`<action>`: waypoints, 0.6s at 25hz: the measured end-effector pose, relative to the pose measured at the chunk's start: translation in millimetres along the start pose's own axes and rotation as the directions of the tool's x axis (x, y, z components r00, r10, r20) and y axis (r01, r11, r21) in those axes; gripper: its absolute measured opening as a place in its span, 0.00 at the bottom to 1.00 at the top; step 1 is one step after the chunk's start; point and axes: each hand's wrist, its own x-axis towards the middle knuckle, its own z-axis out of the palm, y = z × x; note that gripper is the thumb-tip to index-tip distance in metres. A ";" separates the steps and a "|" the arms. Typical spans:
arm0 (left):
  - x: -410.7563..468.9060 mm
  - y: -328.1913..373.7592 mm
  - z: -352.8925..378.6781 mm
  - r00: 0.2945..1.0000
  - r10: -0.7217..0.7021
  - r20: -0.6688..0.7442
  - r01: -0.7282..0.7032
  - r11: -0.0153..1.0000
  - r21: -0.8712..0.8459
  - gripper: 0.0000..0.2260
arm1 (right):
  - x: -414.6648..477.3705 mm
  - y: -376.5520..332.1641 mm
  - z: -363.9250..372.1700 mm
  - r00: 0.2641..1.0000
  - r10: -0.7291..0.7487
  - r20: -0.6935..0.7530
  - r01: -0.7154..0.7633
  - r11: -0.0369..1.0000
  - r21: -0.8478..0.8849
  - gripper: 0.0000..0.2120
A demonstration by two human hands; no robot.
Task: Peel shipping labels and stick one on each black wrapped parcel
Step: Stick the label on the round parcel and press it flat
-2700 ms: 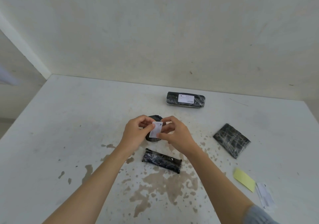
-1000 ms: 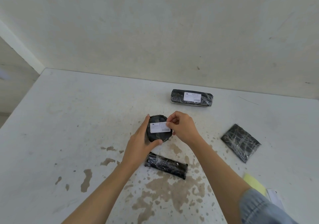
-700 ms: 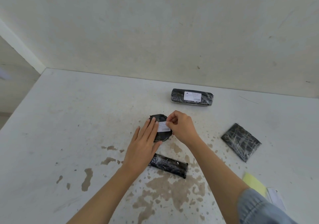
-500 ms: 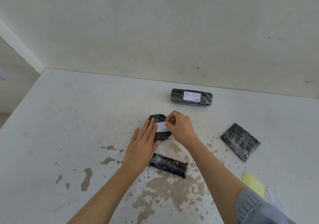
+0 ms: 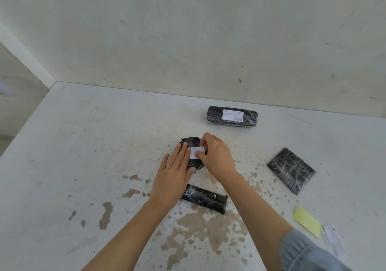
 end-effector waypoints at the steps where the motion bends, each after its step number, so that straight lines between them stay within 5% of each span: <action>1: 0.7 3.7 -1.4 0.998 -0.025 -0.055 0.019 0.994 -0.105 0.25 | -1.0 0.0 0.5 1.000 -0.006 -0.005 0.006 1.000 -0.003 0.09; 3: 6.4 11.1 -7.1 0.977 -0.176 -0.123 0.115 0.912 -0.393 0.21 | -2.0 0.0 1.4 1.000 -0.007 -0.010 0.007 1.000 0.000 0.09; 6: 21.3 15.3 -11.3 0.908 -0.417 0.030 0.319 0.645 -0.694 0.20 | -2.4 0.8 0.8 0.998 0.063 -0.008 -0.063 0.997 0.033 0.12; 15: 24.7 -9.2 -16.9 0.898 -0.287 0.334 0.427 0.380 -0.821 0.31 | 1.4 16.3 3.9 0.985 0.159 0.058 -0.170 0.915 0.366 0.15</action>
